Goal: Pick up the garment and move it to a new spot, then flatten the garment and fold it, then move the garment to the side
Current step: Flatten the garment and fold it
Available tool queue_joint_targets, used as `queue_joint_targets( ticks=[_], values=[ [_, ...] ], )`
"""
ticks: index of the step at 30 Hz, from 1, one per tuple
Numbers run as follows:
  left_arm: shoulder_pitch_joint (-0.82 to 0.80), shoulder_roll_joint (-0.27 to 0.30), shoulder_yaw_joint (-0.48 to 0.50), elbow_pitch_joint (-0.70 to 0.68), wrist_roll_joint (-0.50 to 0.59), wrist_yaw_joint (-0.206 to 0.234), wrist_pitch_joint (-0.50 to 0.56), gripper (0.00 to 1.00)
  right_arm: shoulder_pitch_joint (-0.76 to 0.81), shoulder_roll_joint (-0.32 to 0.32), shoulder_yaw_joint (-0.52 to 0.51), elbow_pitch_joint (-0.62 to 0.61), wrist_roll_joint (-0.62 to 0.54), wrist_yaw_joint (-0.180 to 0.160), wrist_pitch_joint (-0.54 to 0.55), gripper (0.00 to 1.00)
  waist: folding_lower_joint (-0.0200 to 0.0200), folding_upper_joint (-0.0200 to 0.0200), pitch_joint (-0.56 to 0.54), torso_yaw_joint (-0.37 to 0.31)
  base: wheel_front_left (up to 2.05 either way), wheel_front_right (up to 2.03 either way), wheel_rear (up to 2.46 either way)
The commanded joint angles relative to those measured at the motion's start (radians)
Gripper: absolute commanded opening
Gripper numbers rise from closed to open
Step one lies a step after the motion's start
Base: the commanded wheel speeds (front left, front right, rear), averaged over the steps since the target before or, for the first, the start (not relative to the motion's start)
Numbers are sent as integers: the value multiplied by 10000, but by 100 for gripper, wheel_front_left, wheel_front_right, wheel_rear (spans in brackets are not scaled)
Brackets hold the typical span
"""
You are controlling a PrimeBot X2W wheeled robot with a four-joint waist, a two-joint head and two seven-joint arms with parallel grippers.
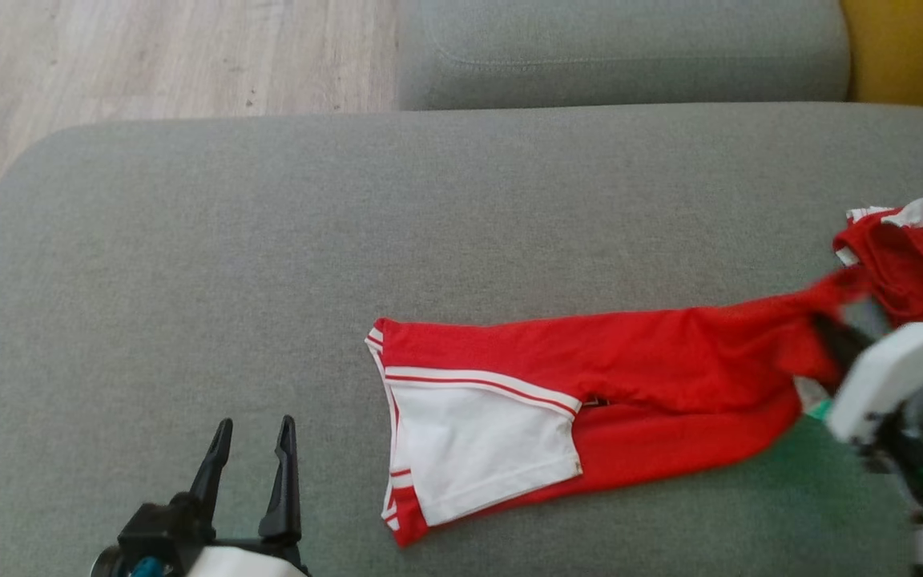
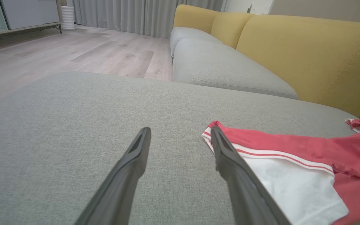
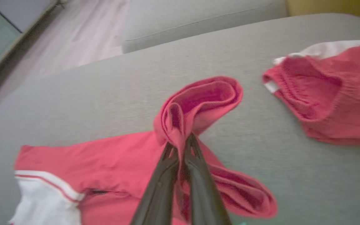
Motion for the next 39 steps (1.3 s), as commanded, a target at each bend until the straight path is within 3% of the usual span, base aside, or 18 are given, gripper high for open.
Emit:
queue_joint_targets(
  ticks=[1,7,13,21,32,33,34,39],
  values=[
    [-458,127,385,-189,-29,-63,-134,100,-214,91,437,-626,257,65,114,0,0,-1,-78,41,0,0,0],
    [-439,140,328,-120,-27,-83,-133,100,-169,1014,2000,-1278,1043,65,224,0,0,-1,-271,366,0,0,0],
    [-470,170,230,-137,-11,-135,-83,100,-292,1342,3499,-1050,1763,65,-279,0,0,-1,-317,856,0,0,0],
    [-571,48,88,-54,2,-192,-87,100,-800,1356,5033,602,3058,65,-1680,0,0,-1,-280,1610,0,0,0],
    [-648,-154,-118,211,-25,-337,-141,100,-1960,1357,6396,3125,3818,65,-2856,0,0,-1,-403,2180,0,0,0],
    [-649,-168,-130,231,-24,-341,-148,100,-2030,1358,6513,3327,3879,65,-2921,21,0,-1,-411,2200,0,0,0],
    [-641,-196,-154,273,-28,-348,-161,100,-2161,1358,6796,3650,4016,65,-3001,99,0,-1,-429,2219,0,0,0],
    [-630,-258,-201,340,-36,-359,-191,100,-2463,1358,7230,4056,4149,65,-3378,100,0,-1,-462,2131,0,0,0]
  ],
)
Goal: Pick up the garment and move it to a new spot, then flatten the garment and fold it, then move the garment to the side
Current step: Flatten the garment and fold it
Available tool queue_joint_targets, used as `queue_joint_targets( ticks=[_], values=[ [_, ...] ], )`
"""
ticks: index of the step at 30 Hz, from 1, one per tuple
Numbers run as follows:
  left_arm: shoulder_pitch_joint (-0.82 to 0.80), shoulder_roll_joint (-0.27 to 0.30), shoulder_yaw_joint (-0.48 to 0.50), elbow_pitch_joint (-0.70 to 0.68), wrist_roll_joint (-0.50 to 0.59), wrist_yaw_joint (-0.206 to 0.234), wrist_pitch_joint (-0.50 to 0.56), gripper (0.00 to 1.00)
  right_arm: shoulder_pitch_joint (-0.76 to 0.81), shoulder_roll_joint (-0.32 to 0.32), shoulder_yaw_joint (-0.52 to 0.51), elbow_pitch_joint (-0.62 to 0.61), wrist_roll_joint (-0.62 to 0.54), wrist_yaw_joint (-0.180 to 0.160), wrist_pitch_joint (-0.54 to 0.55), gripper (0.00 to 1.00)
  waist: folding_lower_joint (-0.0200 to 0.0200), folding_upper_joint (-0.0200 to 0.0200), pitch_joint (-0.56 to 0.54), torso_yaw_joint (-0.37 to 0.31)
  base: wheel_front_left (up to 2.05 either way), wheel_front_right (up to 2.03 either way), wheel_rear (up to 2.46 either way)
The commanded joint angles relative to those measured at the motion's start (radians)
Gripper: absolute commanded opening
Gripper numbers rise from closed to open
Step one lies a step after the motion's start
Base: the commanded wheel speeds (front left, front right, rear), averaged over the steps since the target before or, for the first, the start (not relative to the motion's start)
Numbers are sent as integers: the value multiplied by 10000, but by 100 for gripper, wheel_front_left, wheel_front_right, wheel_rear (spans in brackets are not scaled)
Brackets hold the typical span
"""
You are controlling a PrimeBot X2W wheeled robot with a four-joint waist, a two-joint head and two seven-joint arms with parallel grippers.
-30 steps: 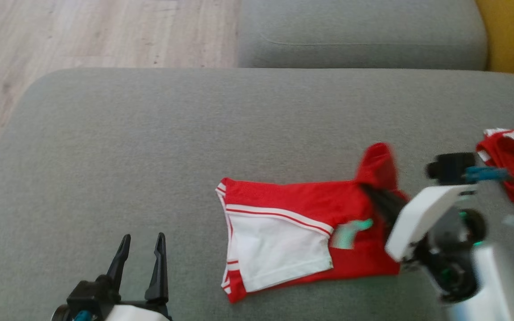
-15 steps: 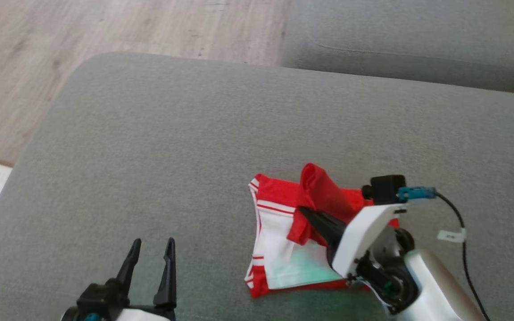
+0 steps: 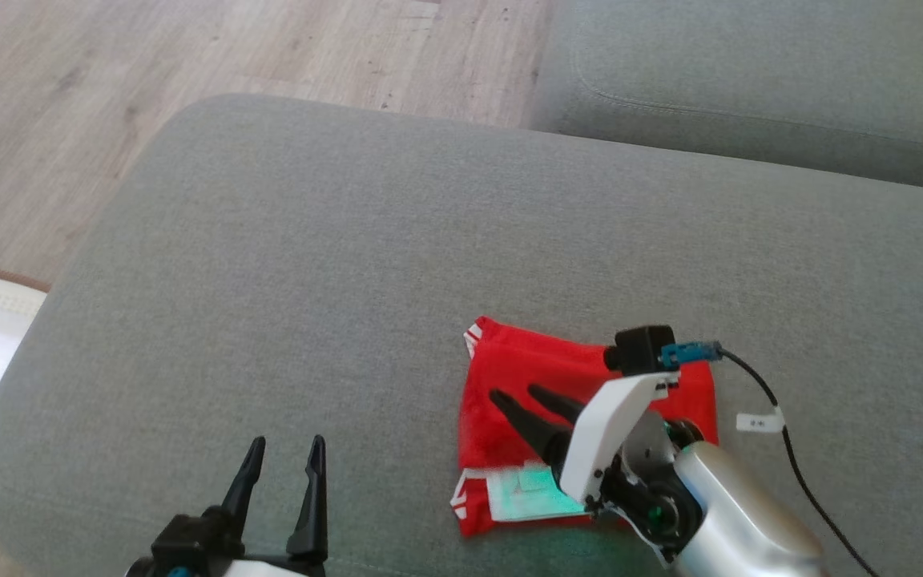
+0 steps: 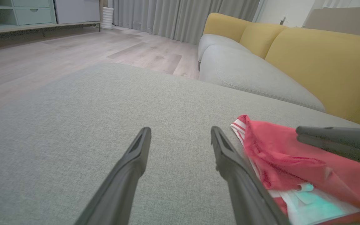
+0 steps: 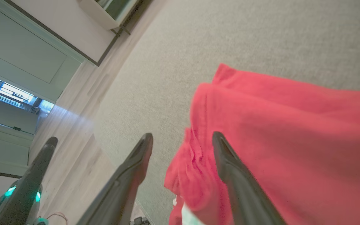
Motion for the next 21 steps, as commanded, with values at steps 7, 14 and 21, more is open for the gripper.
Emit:
queue_joint_targets(
  ticks=[7,14,21],
  values=[
    [-643,28,204,-277,-2,-7,-128,100,-980,75,9,-691,-351,65,-844,100,0,-1,-1,-368,0,0,0],
    [-988,42,56,-335,117,-47,58,100,-987,75,-1721,-1194,-2828,65,-2094,100,0,-1,-27,-708,0,0,0],
    [-1468,13,-44,-240,190,-60,347,100,109,76,-3520,-2408,-4877,65,-2868,100,0,-1,-102,-1122,0,0,0]
  ],
)
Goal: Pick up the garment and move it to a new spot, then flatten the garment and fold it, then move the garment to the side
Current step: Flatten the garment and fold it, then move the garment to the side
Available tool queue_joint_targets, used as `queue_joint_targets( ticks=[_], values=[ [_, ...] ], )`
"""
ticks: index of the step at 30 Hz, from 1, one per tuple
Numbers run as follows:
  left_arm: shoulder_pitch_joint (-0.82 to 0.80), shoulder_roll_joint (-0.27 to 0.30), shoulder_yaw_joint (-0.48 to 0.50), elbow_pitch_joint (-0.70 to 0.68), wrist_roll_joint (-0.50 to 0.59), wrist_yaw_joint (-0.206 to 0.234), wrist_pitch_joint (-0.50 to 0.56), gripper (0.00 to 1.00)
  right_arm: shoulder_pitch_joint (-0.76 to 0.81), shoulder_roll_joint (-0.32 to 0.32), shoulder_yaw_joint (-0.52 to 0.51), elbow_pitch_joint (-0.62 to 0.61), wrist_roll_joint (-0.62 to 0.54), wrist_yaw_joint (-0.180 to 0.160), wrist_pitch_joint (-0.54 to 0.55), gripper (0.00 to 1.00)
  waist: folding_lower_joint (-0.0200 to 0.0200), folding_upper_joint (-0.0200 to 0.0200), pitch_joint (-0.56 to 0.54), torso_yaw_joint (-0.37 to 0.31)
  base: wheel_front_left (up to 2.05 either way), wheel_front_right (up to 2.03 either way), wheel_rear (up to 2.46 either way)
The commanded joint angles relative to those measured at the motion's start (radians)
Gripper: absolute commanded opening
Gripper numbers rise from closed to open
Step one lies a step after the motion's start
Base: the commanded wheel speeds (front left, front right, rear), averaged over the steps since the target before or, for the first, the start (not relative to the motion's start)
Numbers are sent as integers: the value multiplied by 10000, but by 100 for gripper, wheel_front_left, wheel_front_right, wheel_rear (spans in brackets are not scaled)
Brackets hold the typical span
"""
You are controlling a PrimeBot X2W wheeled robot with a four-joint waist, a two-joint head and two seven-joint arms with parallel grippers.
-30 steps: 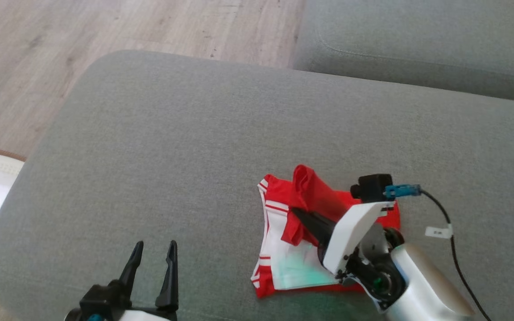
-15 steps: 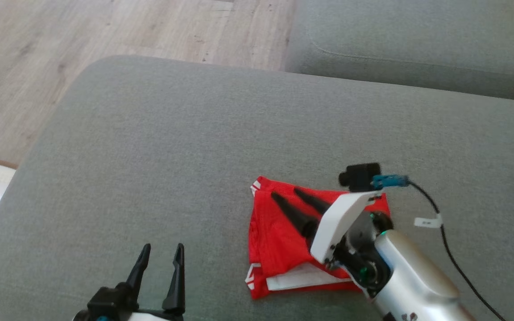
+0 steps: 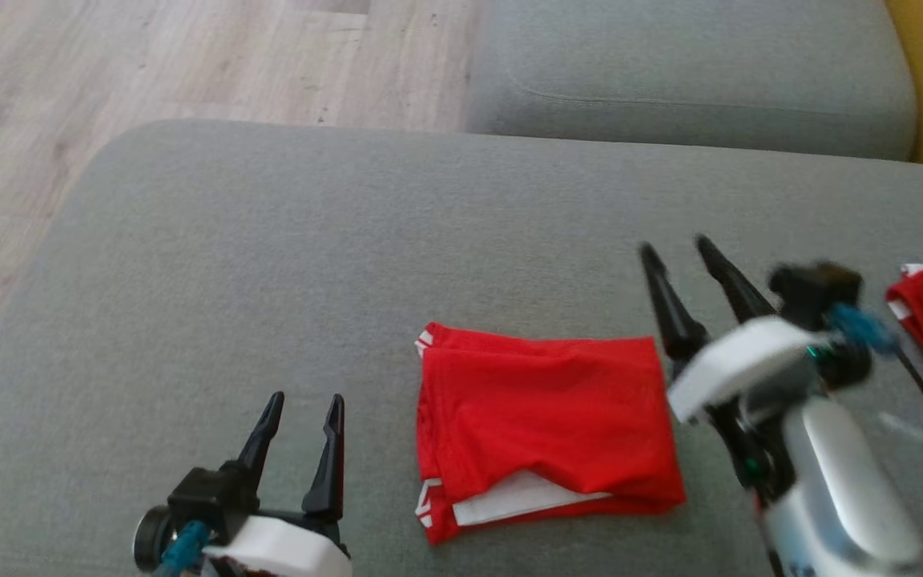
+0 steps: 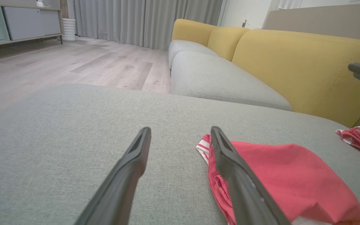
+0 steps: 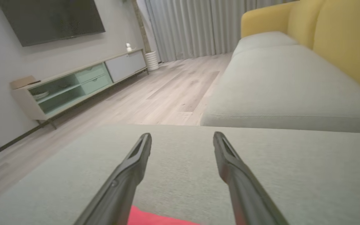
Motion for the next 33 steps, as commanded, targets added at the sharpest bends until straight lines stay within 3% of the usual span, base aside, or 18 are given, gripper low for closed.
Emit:
queue_joint_targets(
  ticks=[1,8,15,33],
  values=[
    [-546,22,232,-197,82,26,13,100,219,76,-147,-636,-405,65,-211,100,0,0,-35,-160,0,0,0],
    [-363,-107,171,-27,-45,76,-16,100,1919,76,-1130,-1916,-1459,65,-730,100,0,0,-171,-542,0,0,0],
    [214,-139,449,102,-358,201,-304,100,3374,76,-1731,-2531,-1559,65,-1323,100,0,0,-411,-695,0,0,0],
    [738,98,873,-7,-511,391,-541,100,4204,76,-1714,-2545,-1970,65,-1730,100,0,0,-546,-728,0,0,0]
  ],
)
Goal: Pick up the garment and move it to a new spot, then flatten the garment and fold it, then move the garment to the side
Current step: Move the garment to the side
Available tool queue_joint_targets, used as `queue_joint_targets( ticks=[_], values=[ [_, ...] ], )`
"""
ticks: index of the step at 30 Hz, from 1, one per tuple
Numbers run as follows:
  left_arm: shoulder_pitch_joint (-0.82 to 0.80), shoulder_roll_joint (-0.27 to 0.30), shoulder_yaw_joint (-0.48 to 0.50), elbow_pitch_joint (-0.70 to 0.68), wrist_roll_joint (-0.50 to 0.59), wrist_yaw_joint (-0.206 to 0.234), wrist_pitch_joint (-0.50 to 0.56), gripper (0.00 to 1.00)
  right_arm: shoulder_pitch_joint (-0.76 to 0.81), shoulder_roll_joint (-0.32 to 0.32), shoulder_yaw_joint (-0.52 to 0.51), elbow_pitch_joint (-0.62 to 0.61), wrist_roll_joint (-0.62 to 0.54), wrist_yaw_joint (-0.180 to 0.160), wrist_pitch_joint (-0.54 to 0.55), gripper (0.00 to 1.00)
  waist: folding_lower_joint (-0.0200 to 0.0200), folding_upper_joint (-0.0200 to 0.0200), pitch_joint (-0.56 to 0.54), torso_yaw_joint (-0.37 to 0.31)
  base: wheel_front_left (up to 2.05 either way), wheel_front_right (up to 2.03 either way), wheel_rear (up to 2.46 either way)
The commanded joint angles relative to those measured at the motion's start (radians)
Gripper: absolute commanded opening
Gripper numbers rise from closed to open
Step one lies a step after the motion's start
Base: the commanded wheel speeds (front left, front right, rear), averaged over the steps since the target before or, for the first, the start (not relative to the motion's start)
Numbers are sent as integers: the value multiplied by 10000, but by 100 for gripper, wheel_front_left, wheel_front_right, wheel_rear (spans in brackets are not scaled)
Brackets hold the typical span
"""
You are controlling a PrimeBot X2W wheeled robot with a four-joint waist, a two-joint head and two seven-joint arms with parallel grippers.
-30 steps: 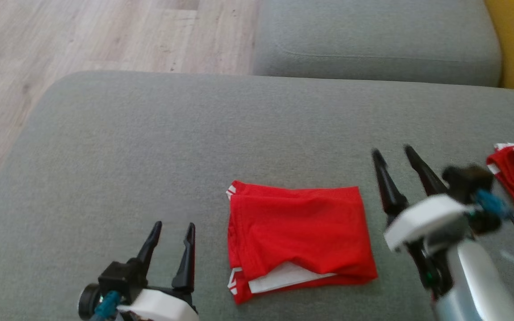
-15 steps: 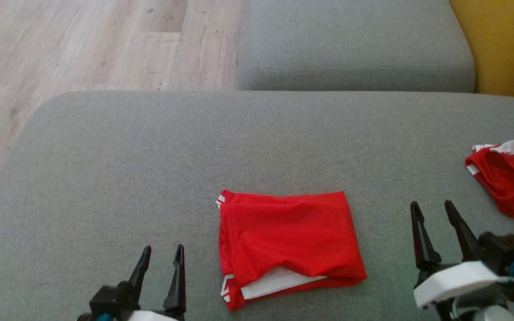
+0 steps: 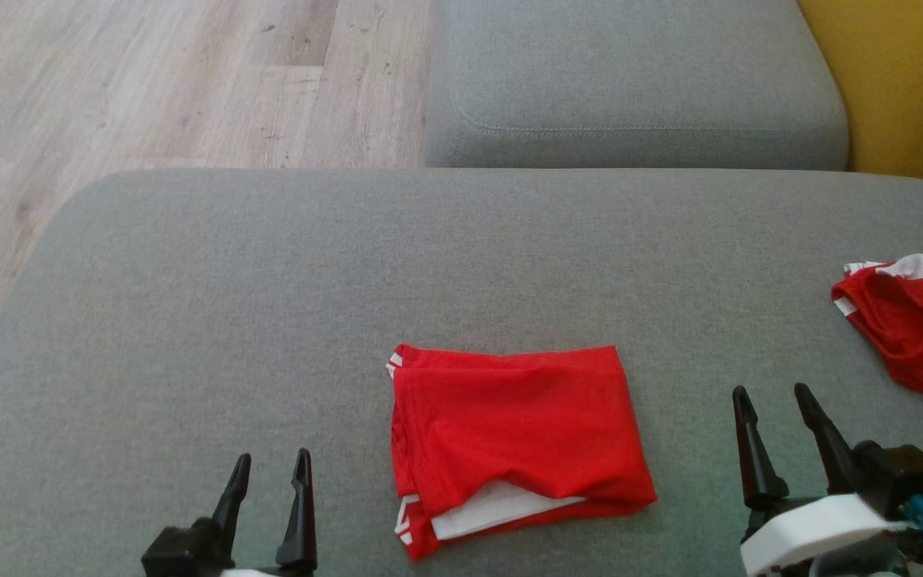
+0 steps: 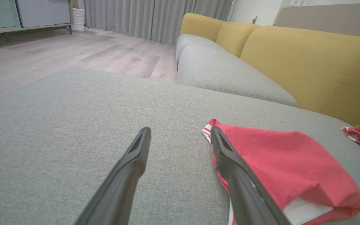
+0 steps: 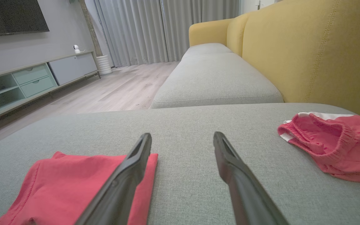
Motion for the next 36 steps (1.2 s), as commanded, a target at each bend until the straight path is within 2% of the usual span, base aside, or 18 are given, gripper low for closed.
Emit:
queue_joint_targets(
  ticks=[1,11,15,19,28,36],
  values=[
    [-410,162,430,-303,-41,51,-92,100,-289,-58,273,-366,-124,65,-66,100,0,0,3,-1,0,0,0],
    [-439,206,347,-432,-1,136,-18,100,-359,-58,320,-336,-170,65,130,100,0,0,83,77,0,0,0],
    [-526,202,309,-425,17,108,-15,100,-813,-58,473,-201,-650,65,536,100,0,0,207,181,0,0,0],
    [-653,179,249,-371,51,57,-9,100,-1567,-58,783,107,-656,65,1519,100,0,0,355,382,0,0,0],
    [-875,21,155,-198,86,-54,-65,100,-2701,-59,433,1293,-640,65,4184,100,0,0,843,1235,0,0,0],
    [-1016,-110,107,-39,157,-110,-135,100,-3045,-146,280,2557,195,65,5145,100,0,0,1268,1847,0,0,0]
  ],
)
